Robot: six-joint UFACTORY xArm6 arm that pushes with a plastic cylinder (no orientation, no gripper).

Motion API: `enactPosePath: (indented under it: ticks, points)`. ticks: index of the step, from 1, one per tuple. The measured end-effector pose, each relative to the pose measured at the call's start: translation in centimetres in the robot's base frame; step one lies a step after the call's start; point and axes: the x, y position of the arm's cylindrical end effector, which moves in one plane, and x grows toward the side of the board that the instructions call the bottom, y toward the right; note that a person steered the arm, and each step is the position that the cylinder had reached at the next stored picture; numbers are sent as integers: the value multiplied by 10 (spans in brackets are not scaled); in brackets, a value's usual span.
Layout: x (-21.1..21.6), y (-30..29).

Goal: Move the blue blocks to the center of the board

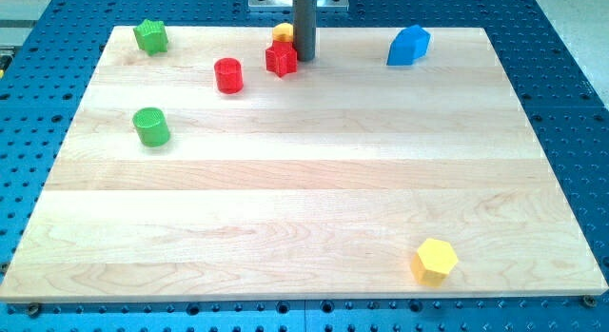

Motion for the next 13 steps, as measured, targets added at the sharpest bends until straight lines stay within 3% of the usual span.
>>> enactPosePath:
  ticks: [3, 4, 6, 8, 9, 10, 12, 13]
  points:
    - [51, -38]
    - [53, -22]
    - [59, 37]
    - [72, 139]
    - [62, 190]
    - [25, 229]
    - [-50, 221]
    - [-45, 186]
